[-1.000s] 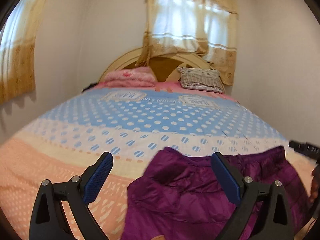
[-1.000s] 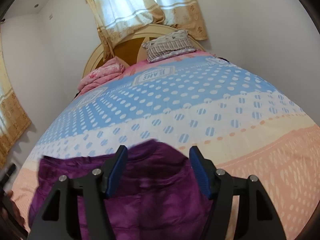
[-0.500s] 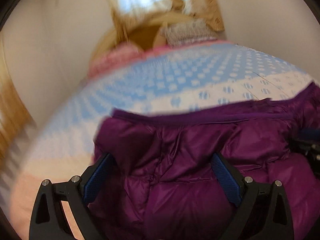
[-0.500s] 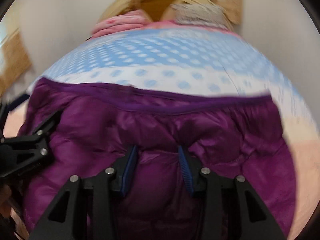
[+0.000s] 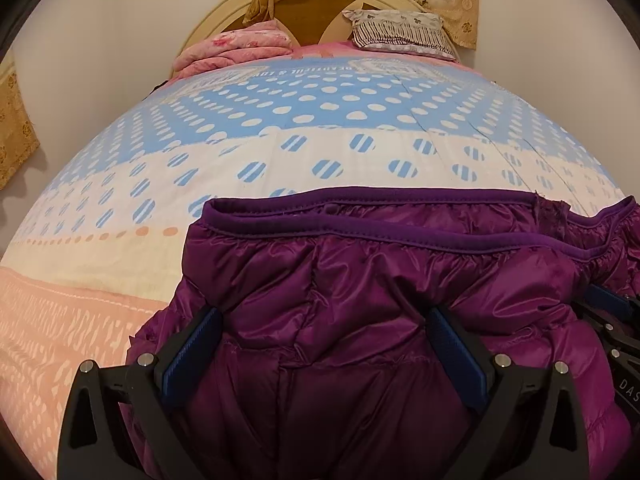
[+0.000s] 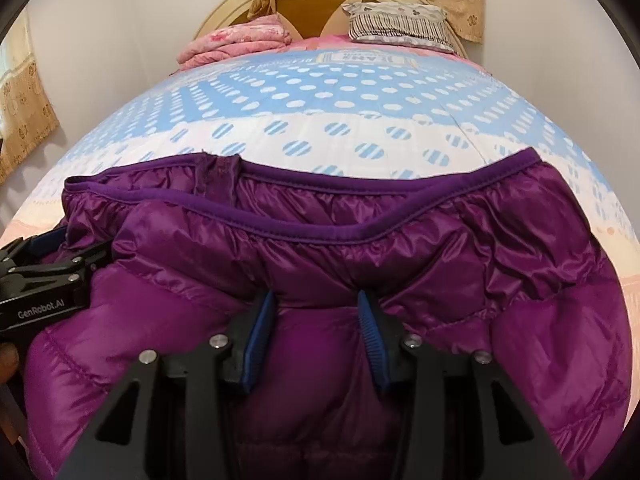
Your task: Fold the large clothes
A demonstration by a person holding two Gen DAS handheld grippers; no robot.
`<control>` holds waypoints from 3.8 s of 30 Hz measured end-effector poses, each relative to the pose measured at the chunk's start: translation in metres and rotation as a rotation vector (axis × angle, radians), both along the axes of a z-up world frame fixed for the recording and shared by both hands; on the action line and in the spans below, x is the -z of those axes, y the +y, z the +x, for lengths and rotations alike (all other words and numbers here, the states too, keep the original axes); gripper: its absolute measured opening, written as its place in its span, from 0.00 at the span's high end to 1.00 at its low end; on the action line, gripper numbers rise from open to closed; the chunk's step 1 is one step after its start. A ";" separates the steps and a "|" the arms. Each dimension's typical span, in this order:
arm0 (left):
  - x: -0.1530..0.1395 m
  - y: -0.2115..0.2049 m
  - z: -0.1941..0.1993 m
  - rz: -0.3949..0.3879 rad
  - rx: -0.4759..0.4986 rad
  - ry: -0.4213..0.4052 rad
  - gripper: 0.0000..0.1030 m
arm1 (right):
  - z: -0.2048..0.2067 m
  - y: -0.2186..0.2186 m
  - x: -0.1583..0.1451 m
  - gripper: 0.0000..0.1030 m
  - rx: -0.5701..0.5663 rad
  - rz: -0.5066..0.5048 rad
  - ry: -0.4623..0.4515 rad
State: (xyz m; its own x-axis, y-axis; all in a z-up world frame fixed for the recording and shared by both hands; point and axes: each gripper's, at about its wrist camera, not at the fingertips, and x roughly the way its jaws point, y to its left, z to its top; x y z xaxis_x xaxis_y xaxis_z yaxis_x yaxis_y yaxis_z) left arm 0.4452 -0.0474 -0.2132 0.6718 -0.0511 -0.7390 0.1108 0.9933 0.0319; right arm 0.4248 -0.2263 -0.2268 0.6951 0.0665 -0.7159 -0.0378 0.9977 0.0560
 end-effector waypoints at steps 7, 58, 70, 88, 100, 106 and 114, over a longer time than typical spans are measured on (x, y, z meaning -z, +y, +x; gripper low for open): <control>0.003 -0.001 0.004 0.011 -0.003 0.017 0.01 | 0.001 0.001 0.001 0.54 0.004 -0.026 0.003; -0.002 0.053 -0.061 -0.053 -0.157 -0.016 0.01 | -0.001 0.047 0.002 0.25 0.075 -0.101 0.037; -0.035 0.078 -0.117 -0.092 -0.248 -0.097 0.01 | -0.041 0.053 -0.033 0.22 0.074 -0.070 -0.028; -0.013 0.128 -0.204 -0.232 -0.331 -0.030 0.01 | -0.126 0.044 -0.027 0.07 0.087 -0.083 -0.069; 0.004 0.118 -0.205 -0.433 -0.228 0.005 0.49 | -0.146 0.047 0.013 0.01 0.078 -0.197 -0.012; -0.003 0.113 -0.203 -0.467 -0.183 -0.019 0.90 | -0.143 0.053 0.019 0.01 0.081 -0.201 -0.011; -0.002 0.125 -0.209 -0.527 -0.183 -0.026 0.92 | -0.143 0.054 0.020 0.01 0.093 -0.208 -0.004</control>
